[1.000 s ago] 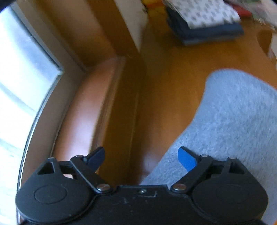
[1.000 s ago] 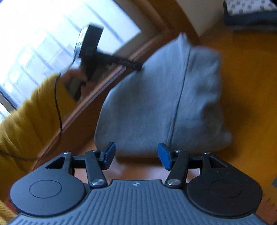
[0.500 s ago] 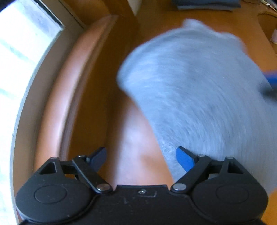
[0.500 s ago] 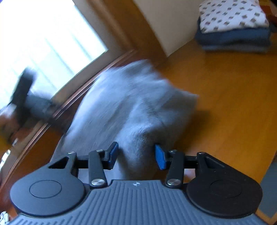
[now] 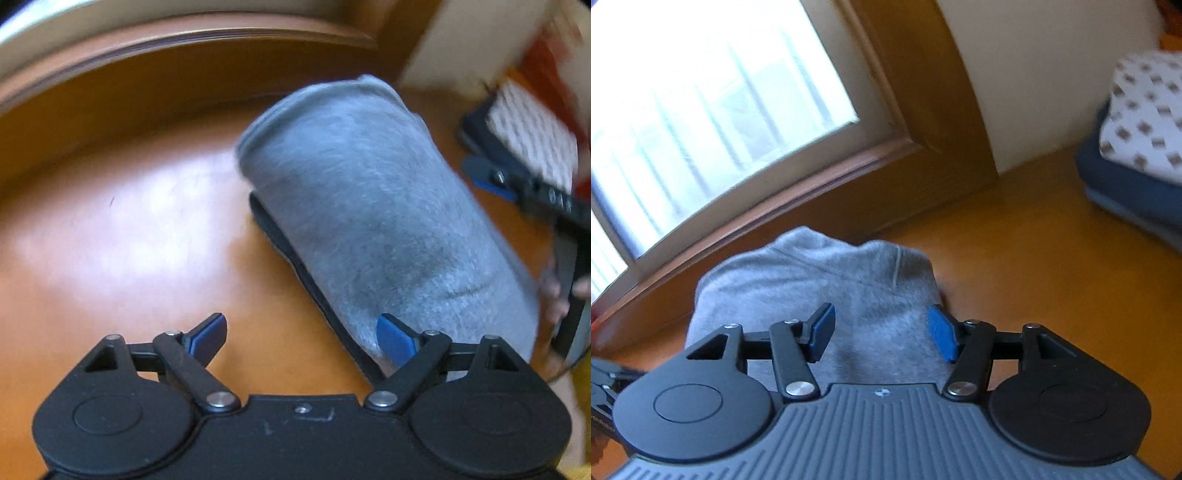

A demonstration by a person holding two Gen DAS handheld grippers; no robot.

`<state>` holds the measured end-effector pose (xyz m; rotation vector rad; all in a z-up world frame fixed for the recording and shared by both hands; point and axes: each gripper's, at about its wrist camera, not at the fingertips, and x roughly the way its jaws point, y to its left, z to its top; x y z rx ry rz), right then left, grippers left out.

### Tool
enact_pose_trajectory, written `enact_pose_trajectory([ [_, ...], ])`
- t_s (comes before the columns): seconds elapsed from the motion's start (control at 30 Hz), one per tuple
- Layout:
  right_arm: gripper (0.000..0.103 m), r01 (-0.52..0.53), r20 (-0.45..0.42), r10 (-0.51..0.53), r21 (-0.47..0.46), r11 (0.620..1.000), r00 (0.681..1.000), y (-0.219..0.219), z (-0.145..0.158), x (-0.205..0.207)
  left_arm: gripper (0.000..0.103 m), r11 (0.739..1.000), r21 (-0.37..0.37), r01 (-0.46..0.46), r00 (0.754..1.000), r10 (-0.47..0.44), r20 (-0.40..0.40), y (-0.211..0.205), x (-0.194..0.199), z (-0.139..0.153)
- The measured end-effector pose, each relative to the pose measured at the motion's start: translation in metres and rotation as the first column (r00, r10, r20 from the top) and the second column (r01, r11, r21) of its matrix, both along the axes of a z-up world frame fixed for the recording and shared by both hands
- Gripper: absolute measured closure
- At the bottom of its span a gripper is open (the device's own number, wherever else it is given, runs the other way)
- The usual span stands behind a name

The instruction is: Fold clothes

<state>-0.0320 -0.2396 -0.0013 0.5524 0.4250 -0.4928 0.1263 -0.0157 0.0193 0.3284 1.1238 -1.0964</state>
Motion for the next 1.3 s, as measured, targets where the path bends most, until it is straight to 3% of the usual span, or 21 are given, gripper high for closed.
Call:
enact_pose_trajectory([
  [0.07,0.043,-0.016,0.008,0.016,-0.019,1.000,1.000,0.003,0.007,-0.005,0.016,1.000,-0.019,-0.014,1.000,0.014,-0.022,0.012,-0.010,0.014],
  [0.23,0.043,0.018,0.017,-0.018,-0.014,1.000,1.000,0.019,0.012,-0.025,0.015,0.999,-0.046,0.011,0.999,-0.010,0.040,0.023,-0.023,0.026],
  [0.47,0.043,0.121,-0.005,-0.121,0.041,0.992,0.993,0.043,0.019,-0.057,0.014,0.983,-0.174,0.054,0.998,-0.056,-0.007,0.033,-0.019,0.031],
  [0.5,0.036,0.119,-0.002,-0.119,0.049,0.992,0.993,0.043,0.021,-0.062,0.014,0.980,-0.191,0.056,0.998,-0.061,-0.021,0.033,-0.018,0.031],
  [0.53,0.020,0.117,0.006,-0.117,0.061,0.991,0.993,0.043,0.023,-0.068,0.014,0.978,-0.201,0.048,0.998,-0.056,-0.035,0.035,-0.016,0.030],
  [0.57,0.015,0.114,0.018,-0.116,0.078,0.990,0.993,0.041,0.023,-0.075,0.014,0.978,-0.208,0.029,0.998,-0.041,-0.054,0.035,-0.017,0.029],
  [0.7,0.013,0.074,0.103,-0.092,0.168,0.983,0.990,0.031,0.019,-0.103,0.013,0.963,-0.268,0.001,0.986,-0.046,-0.163,0.021,-0.022,0.021],
  [0.8,0.009,0.048,0.155,-0.085,0.232,0.972,0.984,0.016,0.006,-0.116,0.013,0.965,-0.262,-0.029,0.985,-0.017,-0.174,0.015,-0.029,0.022],
  [1.0,0.009,-0.171,0.074,0.156,0.274,0.946,0.985,-0.028,-0.013,-0.087,0.013,0.975,-0.205,-0.088,0.987,0.058,-0.150,-0.009,-0.053,0.018],
  [1.17,0.009,-0.335,0.041,0.338,0.295,0.895,0.940,-0.058,-0.027,-0.045,0.009,0.971,-0.171,-0.168,0.982,0.150,-0.114,-0.031,-0.067,0.016],
  [1.3,0.009,-0.431,0.081,0.434,0.374,0.821,0.897,-0.072,-0.045,-0.014,0.009,0.969,-0.148,-0.196,0.981,0.192,-0.042,-0.037,-0.077,0.018],
])
